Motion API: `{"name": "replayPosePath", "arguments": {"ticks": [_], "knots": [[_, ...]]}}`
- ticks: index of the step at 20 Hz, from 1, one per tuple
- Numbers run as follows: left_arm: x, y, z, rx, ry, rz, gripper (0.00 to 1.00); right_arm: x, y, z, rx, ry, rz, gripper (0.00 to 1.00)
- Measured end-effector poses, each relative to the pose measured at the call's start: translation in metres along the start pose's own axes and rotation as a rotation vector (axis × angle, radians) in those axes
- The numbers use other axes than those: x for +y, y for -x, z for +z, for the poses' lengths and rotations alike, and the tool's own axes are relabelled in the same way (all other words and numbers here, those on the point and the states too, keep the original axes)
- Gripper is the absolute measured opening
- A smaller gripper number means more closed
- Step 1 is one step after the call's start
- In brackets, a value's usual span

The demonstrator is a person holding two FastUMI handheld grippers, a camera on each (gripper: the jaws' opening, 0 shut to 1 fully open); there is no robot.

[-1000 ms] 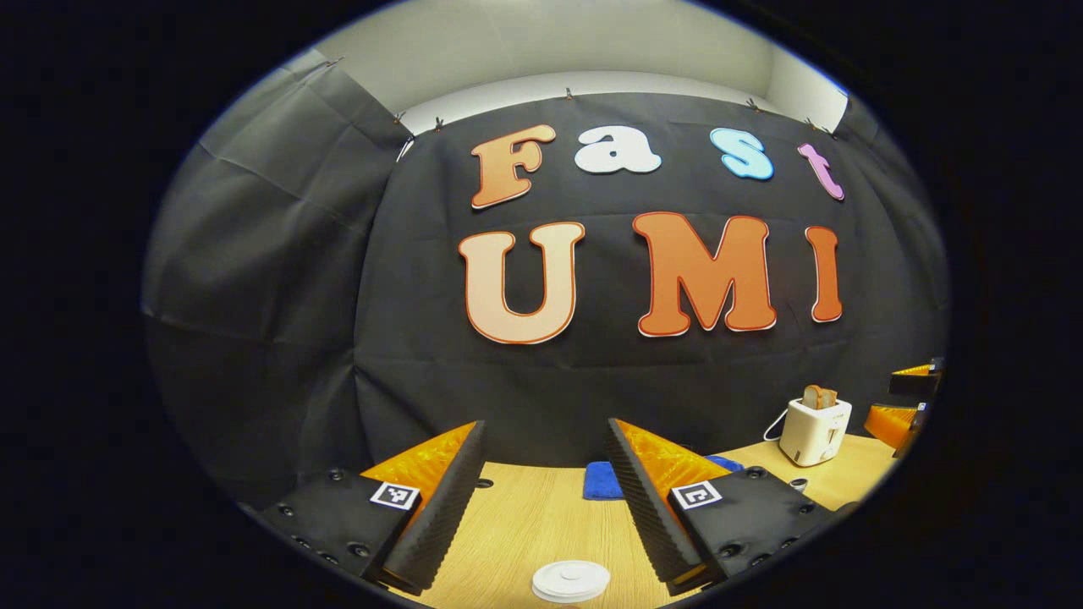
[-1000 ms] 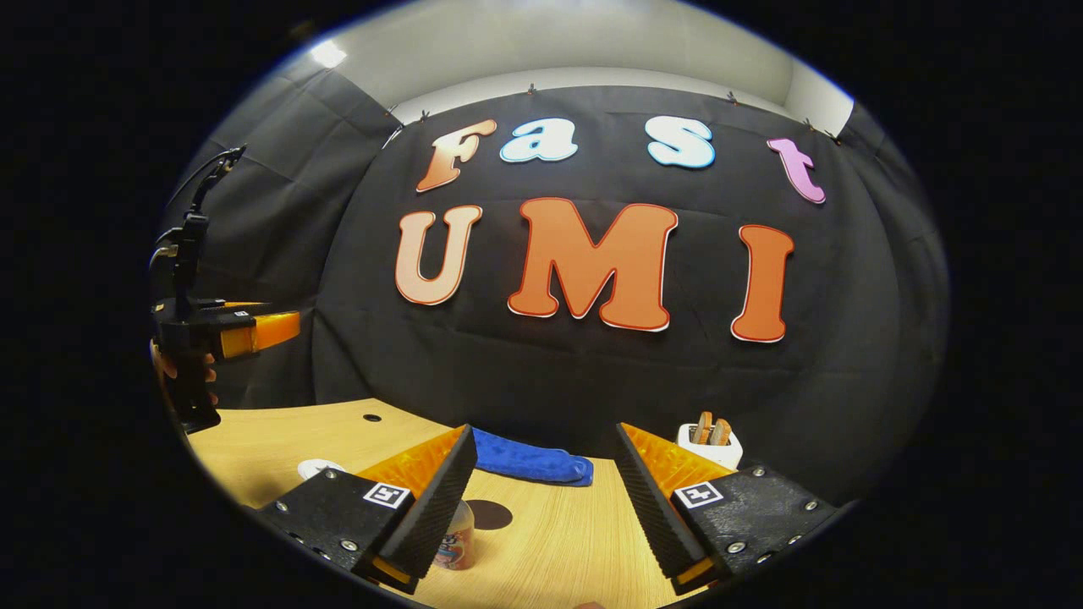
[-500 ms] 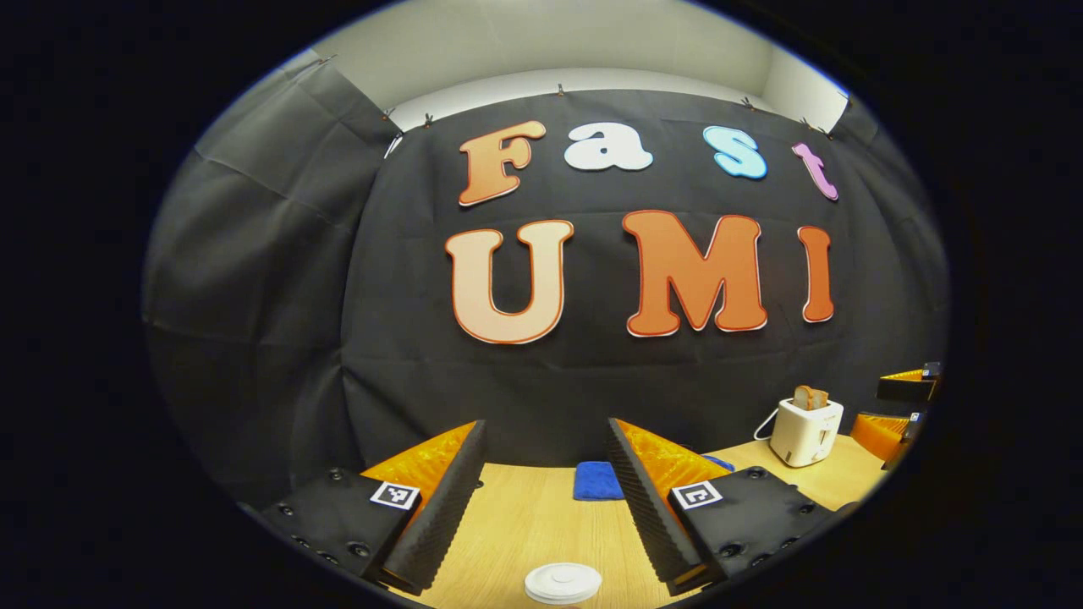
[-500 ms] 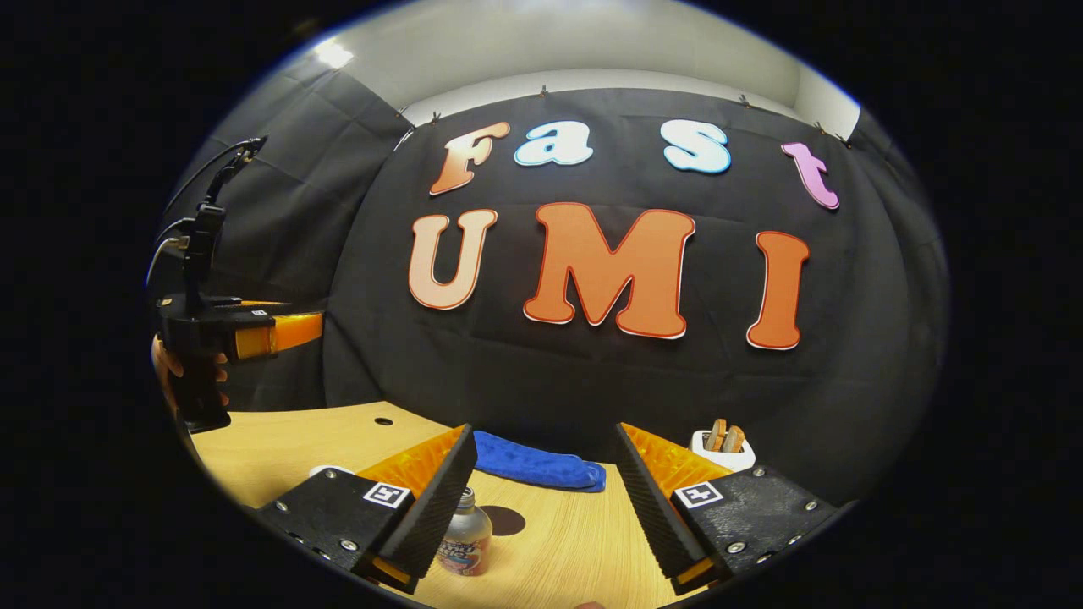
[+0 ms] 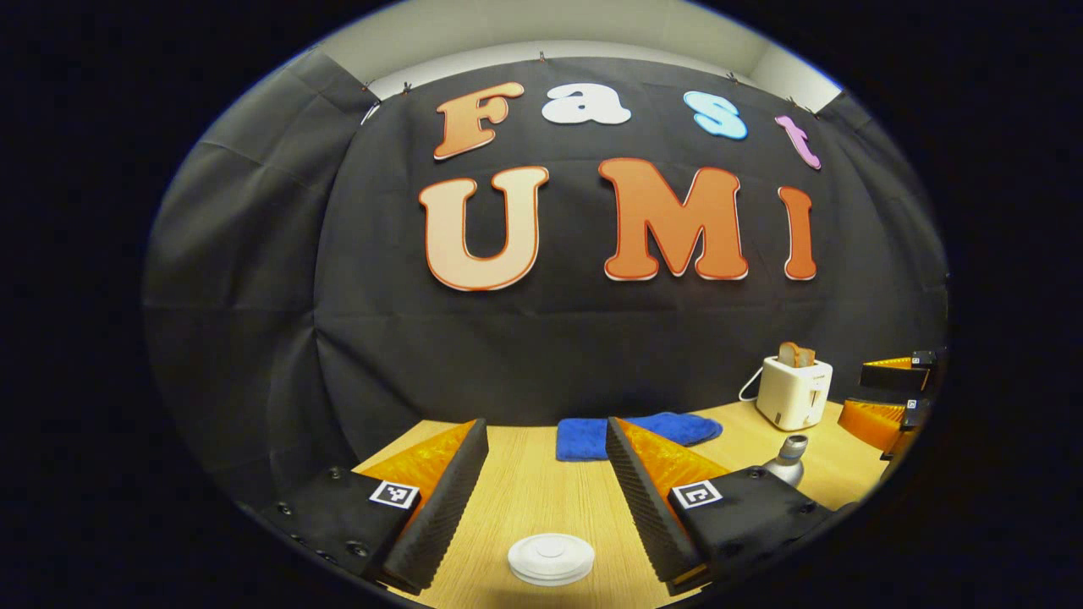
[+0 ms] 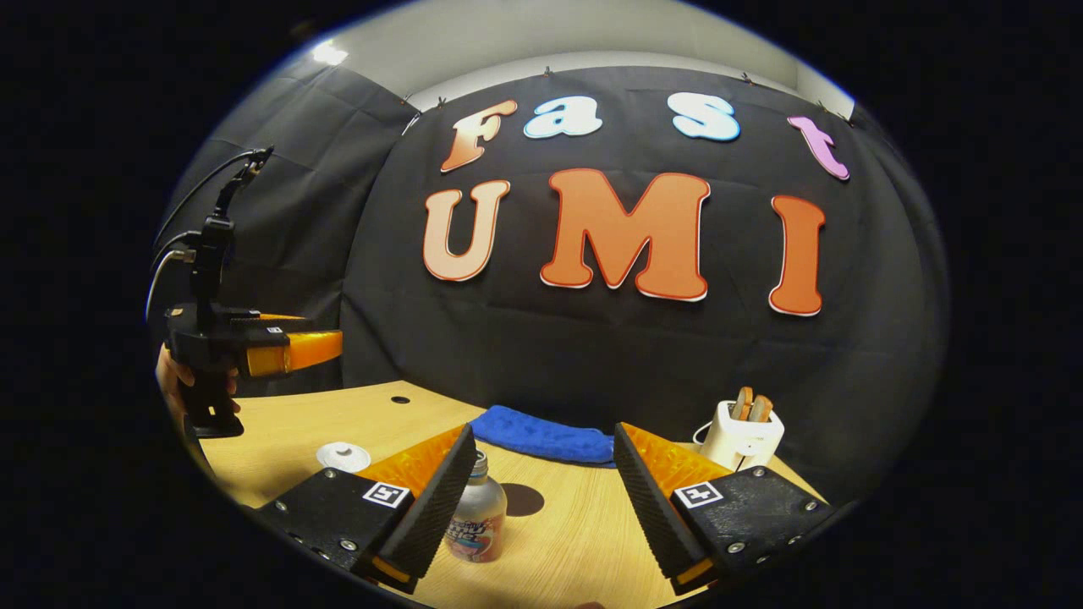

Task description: Open the teacup lid with one hand, grasp the water bottle and pour water into the teacup with the other hand; after pouring, place the water bottle on the coaster and then close the teacup lid.

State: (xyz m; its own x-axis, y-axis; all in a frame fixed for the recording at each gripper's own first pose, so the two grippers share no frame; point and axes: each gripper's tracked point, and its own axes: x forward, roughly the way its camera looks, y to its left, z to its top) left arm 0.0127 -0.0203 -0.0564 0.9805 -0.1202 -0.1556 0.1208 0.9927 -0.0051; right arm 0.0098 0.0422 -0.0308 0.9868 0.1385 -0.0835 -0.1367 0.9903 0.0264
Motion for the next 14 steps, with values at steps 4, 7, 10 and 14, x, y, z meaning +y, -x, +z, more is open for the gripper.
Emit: {"name": "replayPosePath", "arguments": {"ticks": [4, 7, 10, 14], "knots": [[-0.002, 0.0, -0.034, 0.06, 0.004, -0.02, 0.93, 0.01, -0.003, -0.022, 0.046, -0.018, 0.036, 0.98], [-0.003, 0.0, -0.062, 0.107, -0.004, -0.027, 0.93, 0.019, -0.004, -0.037, 0.074, -0.014, 0.067, 0.98], [-0.006, -0.001, -0.087, 0.153, -0.033, -0.037, 0.93, 0.03, -0.005, -0.051, 0.097, -0.003, 0.099, 0.98], [-0.01, -0.005, -0.116, 0.215, -0.042, -0.049, 0.89, 0.041, -0.008, -0.07, 0.141, 0.02, 0.123, 0.98]]}}
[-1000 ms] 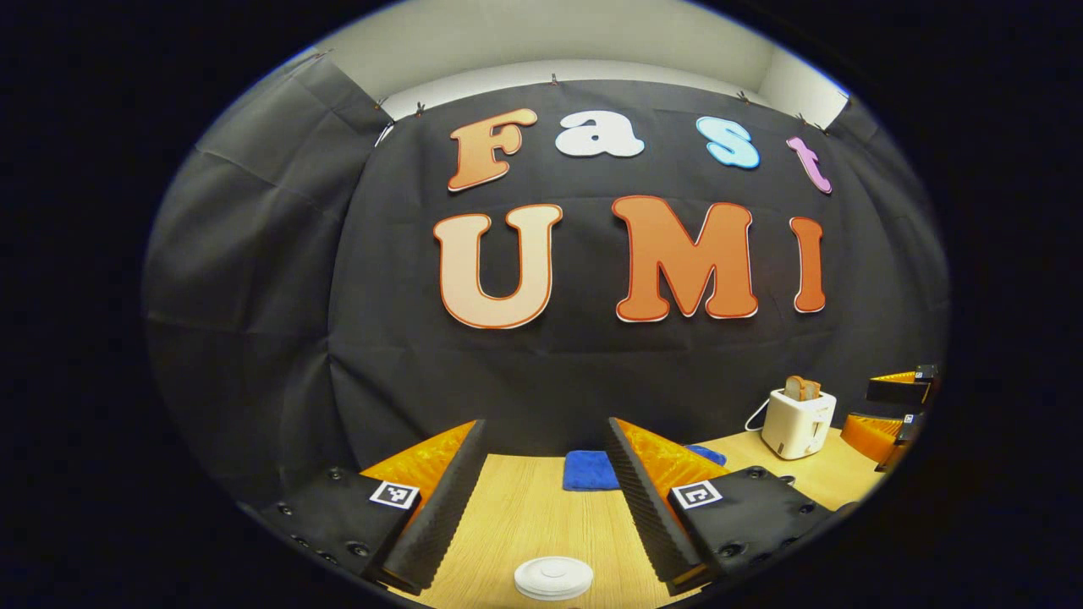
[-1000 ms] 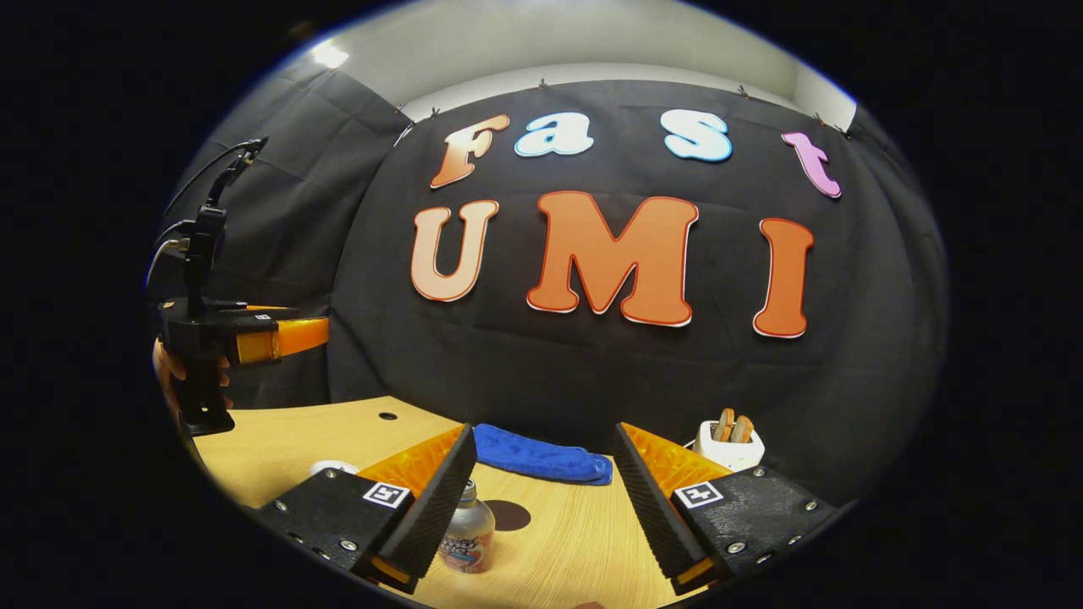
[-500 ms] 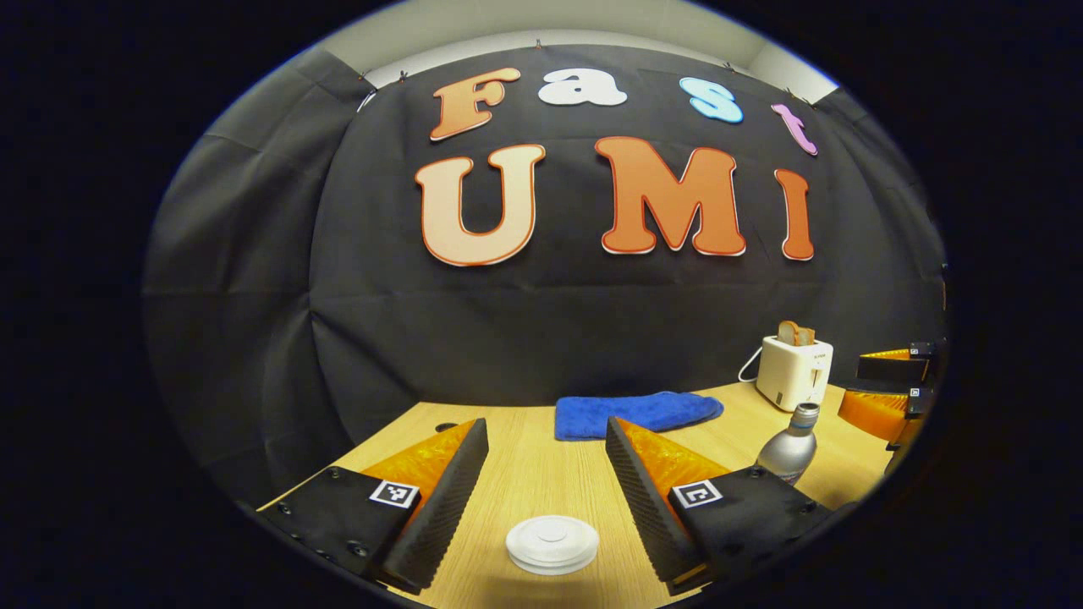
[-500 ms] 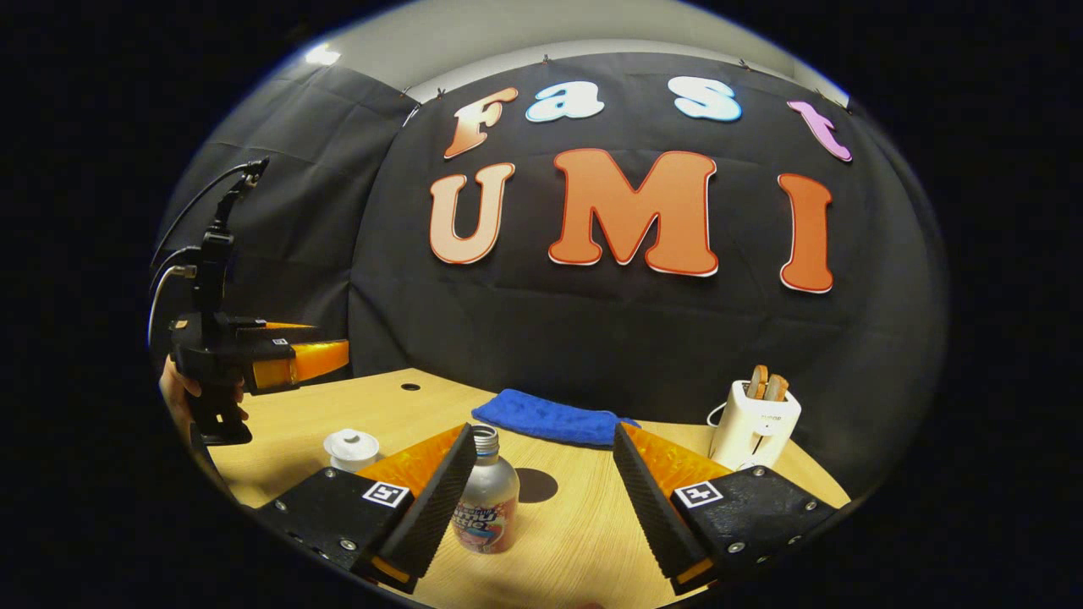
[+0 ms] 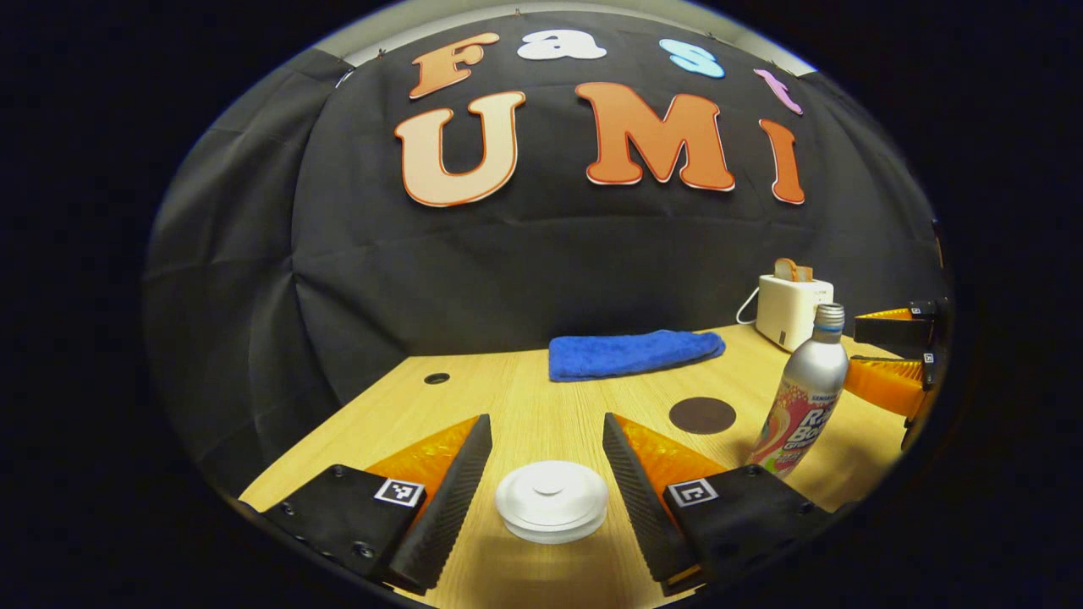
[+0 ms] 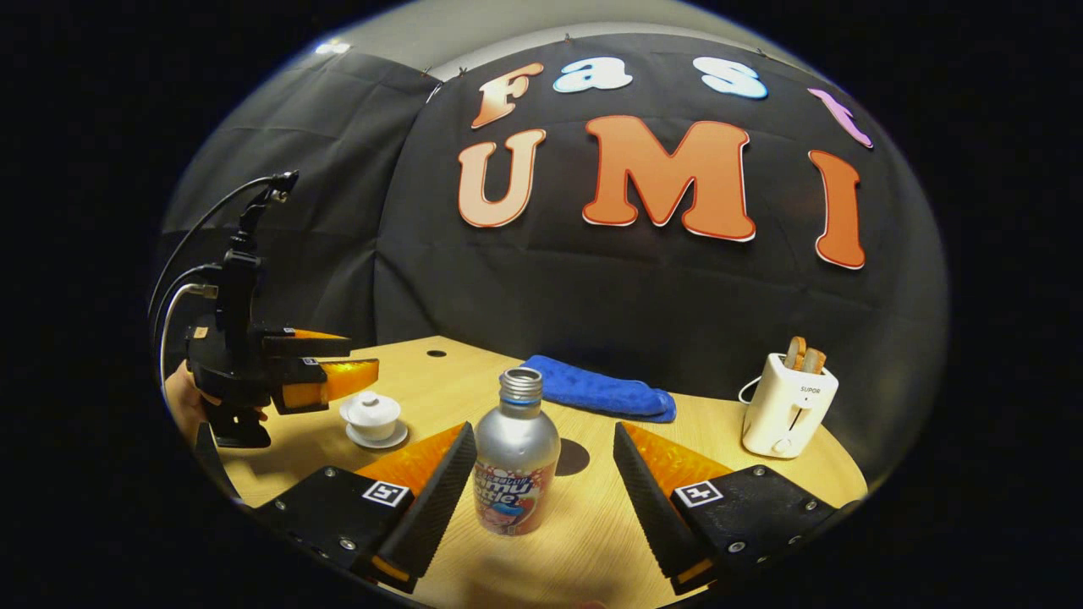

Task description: Open the teacup lid with one hand, grasp the water bottle and pour water into the teacup with the other hand; after pouring, place the water bottle on the coaster and then close the teacup lid.

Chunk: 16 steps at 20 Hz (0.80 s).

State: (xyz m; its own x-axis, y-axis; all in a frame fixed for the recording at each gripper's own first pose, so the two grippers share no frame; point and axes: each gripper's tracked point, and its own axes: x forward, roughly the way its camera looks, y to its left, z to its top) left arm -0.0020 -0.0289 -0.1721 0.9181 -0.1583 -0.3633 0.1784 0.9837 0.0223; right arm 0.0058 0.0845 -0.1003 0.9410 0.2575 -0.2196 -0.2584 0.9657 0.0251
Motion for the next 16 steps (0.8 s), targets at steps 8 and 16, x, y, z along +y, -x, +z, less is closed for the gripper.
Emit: {"name": "replayPosePath", "arguments": {"ticks": [8, 16], "knots": [[-0.001, -0.017, -0.039, 0.093, 0.015, -0.003, 0.75, 0.009, -0.015, -0.026, 0.07, 0.02, 0.021, 0.98], [0.002, -0.021, -0.044, 0.088, -0.008, 0.018, 0.52, 0.012, -0.022, -0.038, 0.103, 0.028, 0.034, 0.98]]}}
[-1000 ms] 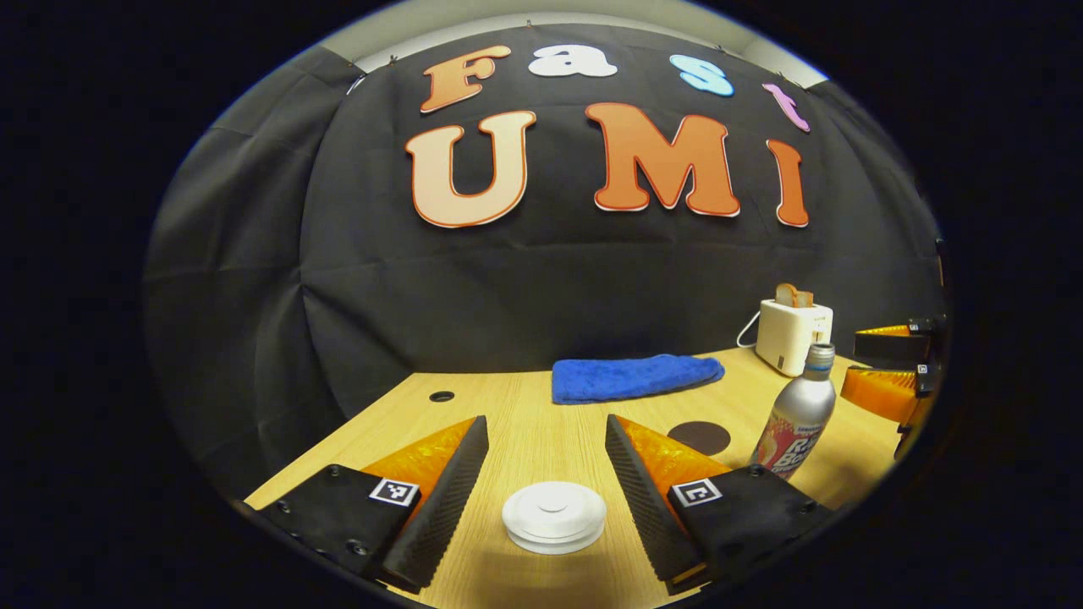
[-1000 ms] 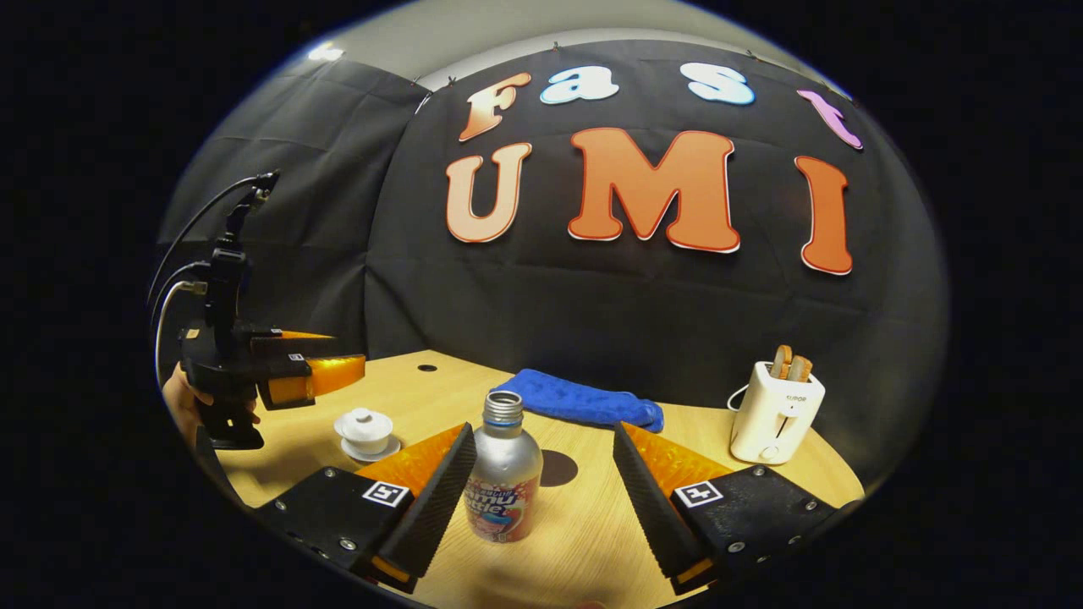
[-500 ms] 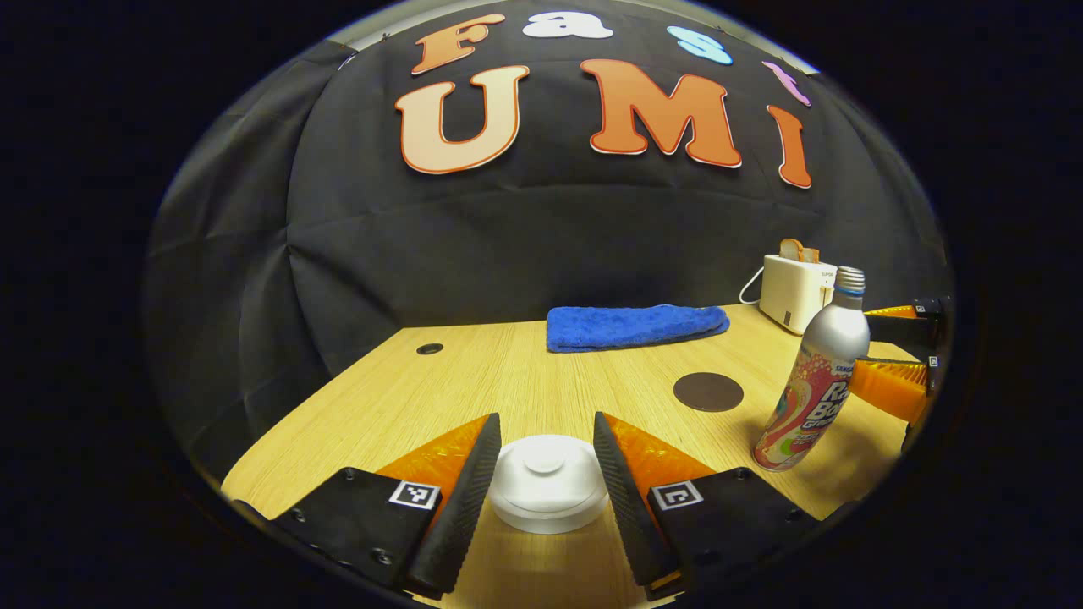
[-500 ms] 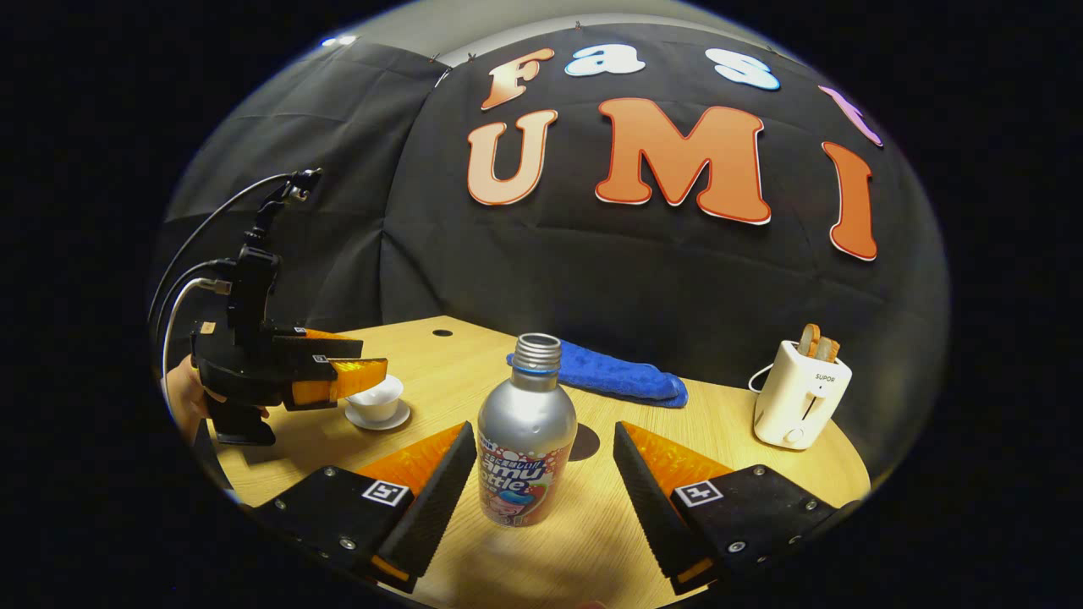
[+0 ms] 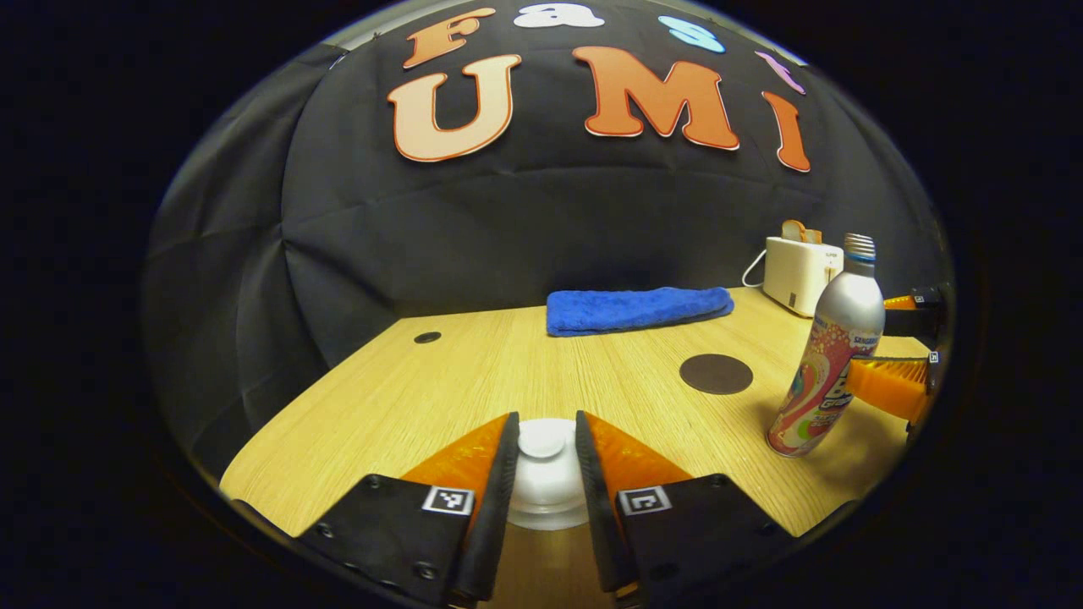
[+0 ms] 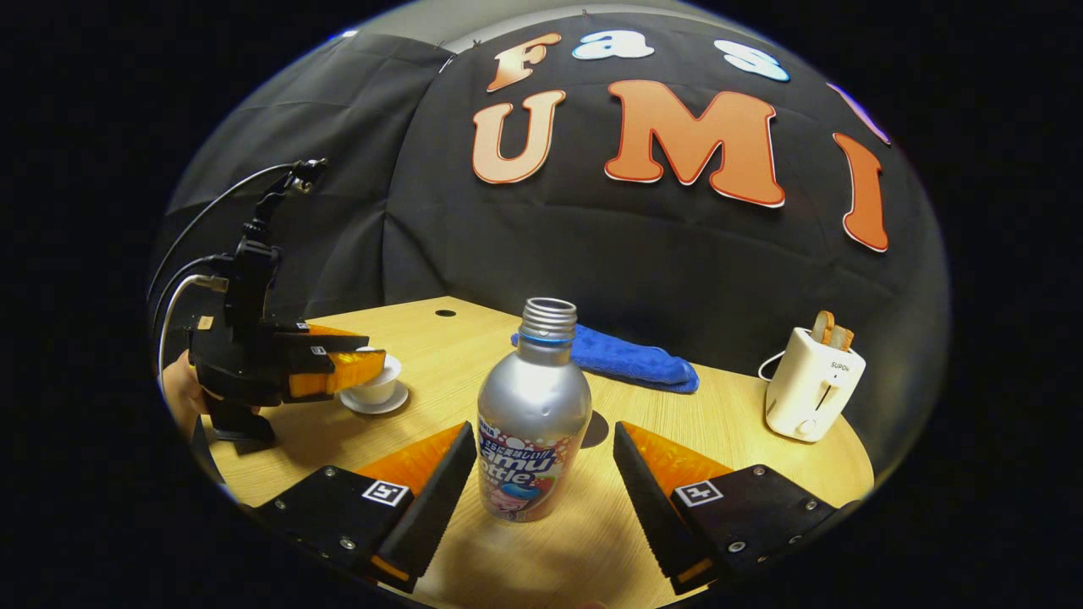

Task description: Open the teacup lid with one hand, grasp the water bottle and pour water into the teacup with the other hand; after pouring, place the water bottle on the coaster and then close the teacup lid.

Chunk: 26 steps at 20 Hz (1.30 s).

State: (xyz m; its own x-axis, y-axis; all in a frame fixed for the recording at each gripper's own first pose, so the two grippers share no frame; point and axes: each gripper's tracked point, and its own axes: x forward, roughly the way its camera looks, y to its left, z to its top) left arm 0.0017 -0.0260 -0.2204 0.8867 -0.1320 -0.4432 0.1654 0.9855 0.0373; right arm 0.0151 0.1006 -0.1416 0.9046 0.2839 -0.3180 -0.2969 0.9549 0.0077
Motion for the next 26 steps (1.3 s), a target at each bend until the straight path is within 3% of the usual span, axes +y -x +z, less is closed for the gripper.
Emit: {"name": "replayPosePath", "arguments": {"ticks": [1, 4, 8, 9, 16, 17, 18, 20, 26], "knots": [[0.0, 0.001, -0.001, -0.003, 0.0, 0.001, 0.36, 0.0, -0.001, -0.001, 0.004, 0.002, 0.0, 0.98], [0.0, 0.0, 0.0, -0.008, -0.003, -0.001, 0.39, 0.002, -0.003, -0.005, 0.016, 0.01, 0.001, 0.98], [0.001, 0.001, 0.001, -0.021, 0.017, 0.0, 0.29, 0.004, -0.006, -0.011, 0.038, 0.021, 0.0, 0.98], [0.002, 0.001, 0.0, -0.024, 0.021, 0.001, 0.33, 0.005, -0.008, -0.012, 0.042, 0.023, 0.002, 0.98], [0.013, 0.01, 0.023, -0.102, 0.034, 0.033, 0.33, 0.01, -0.02, -0.021, 0.092, 0.031, 0.0, 0.97], [0.015, 0.012, 0.027, -0.112, 0.037, 0.038, 0.27, 0.012, -0.021, -0.021, 0.098, 0.029, 0.003, 0.95], [0.017, 0.014, 0.029, -0.118, 0.038, 0.043, 0.32, 0.013, -0.022, -0.021, 0.101, 0.03, 0.005, 0.94], [0.023, 0.018, 0.032, -0.126, 0.041, 0.056, 0.32, 0.015, -0.025, -0.02, 0.11, 0.037, 0.006, 0.88], [0.046, 0.025, 0.036, -0.126, 0.048, 0.1, 0.32, 0.013, -0.027, -0.012, 0.14, 0.069, -0.003, 0.81]]}}
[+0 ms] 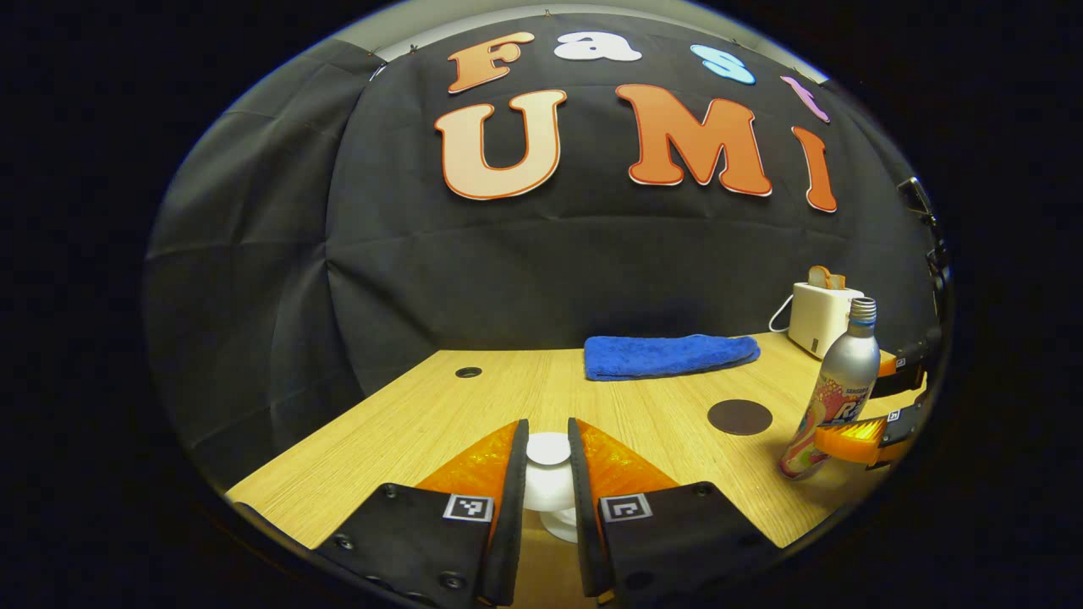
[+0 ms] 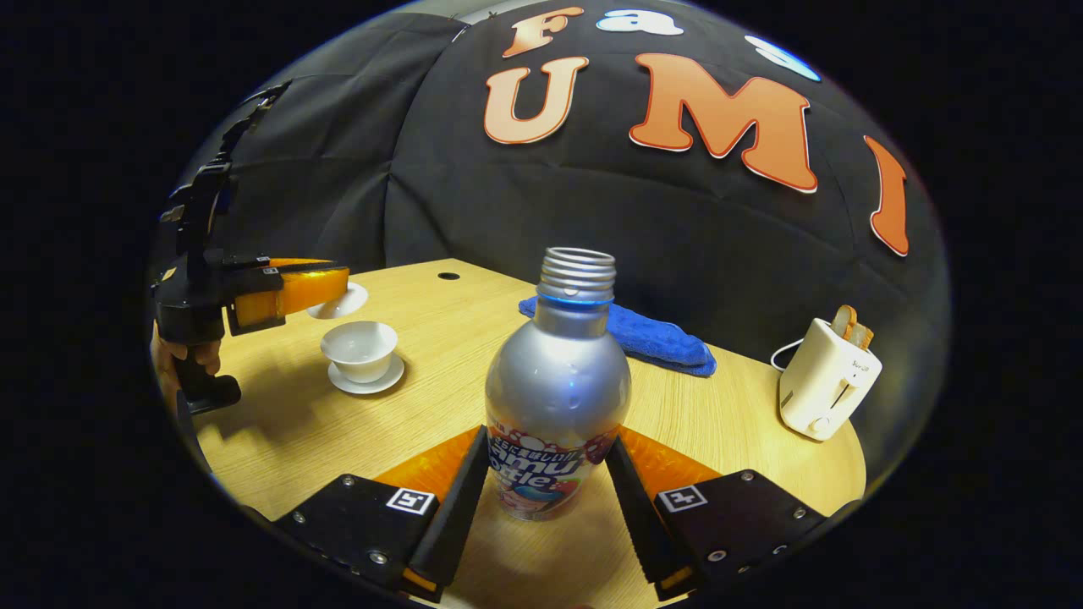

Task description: Open the teacup lid with one hand, grasp the water bottle and pour water into the teacup with the other hand; after pouring, place the water bottle on the coaster and then close the teacup lid.

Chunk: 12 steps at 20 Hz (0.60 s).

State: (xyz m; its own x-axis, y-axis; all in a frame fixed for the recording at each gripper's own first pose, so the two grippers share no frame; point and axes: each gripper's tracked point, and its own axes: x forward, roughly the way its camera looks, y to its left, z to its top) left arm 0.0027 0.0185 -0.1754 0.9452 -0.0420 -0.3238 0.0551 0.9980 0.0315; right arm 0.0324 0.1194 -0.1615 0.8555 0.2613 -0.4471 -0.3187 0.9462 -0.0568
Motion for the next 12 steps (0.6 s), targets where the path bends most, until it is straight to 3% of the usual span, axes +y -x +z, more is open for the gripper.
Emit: {"name": "replayPosePath", "arguments": {"ticks": [2, 3, 12], "knots": [[0.006, 0.002, 0.0, 0.001, -0.001, 0.012, 0.32, -0.007, 0.0, 0.004, 0.009, 0.05, -0.029, 0.76], [0.008, 0.003, -0.001, 0.003, 0.003, 0.014, 0.32, -0.012, 0.0, 0.007, 0.012, 0.086, -0.047, 0.81], [0.038, 0.011, 0.0, 0.004, 0.003, 0.051, 0.32, -0.031, -0.001, 0.026, 0.032, 0.42, -0.142, 0.79]]}}
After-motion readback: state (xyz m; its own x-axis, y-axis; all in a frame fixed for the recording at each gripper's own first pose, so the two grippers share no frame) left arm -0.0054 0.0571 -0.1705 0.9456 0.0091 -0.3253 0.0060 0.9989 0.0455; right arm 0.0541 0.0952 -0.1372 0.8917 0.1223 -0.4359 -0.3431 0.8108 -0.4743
